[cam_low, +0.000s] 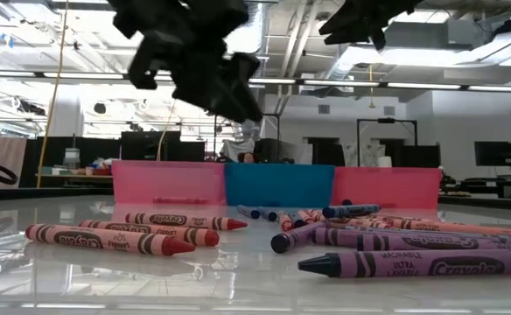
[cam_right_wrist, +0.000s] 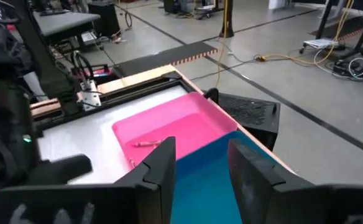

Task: Sort crayons
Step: Put the blue crayon into the yellow bin

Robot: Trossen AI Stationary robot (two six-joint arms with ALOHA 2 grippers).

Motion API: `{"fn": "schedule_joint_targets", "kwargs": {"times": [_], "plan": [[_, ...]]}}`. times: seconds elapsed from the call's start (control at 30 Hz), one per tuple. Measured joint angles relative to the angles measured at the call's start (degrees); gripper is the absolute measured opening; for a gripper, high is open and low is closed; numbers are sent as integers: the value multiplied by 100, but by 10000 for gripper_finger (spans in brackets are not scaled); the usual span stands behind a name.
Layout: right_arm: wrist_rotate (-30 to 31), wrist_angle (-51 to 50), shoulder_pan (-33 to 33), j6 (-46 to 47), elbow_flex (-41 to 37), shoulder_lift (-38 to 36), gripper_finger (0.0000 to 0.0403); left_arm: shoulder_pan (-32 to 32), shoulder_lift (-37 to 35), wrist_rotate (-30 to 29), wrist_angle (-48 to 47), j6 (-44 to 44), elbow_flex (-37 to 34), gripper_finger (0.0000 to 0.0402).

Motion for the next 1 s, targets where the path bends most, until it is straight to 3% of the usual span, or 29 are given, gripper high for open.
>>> {"fn": "schedule_joint_targets", "kwargs": {"times": [0.37, 0.83, 1.0], "plan": [[-2, -258, 272, -6, 0, 0, 141, 295, 948, 676, -310, 740, 241, 146], [-2, -446, 318, 27, -2, 2, 141, 619, 1739, 917, -267, 1037, 262, 145], [-2, -419, 376, 45, -4, 2, 141, 613, 1754, 981, -500, 1019, 256, 109]]}}
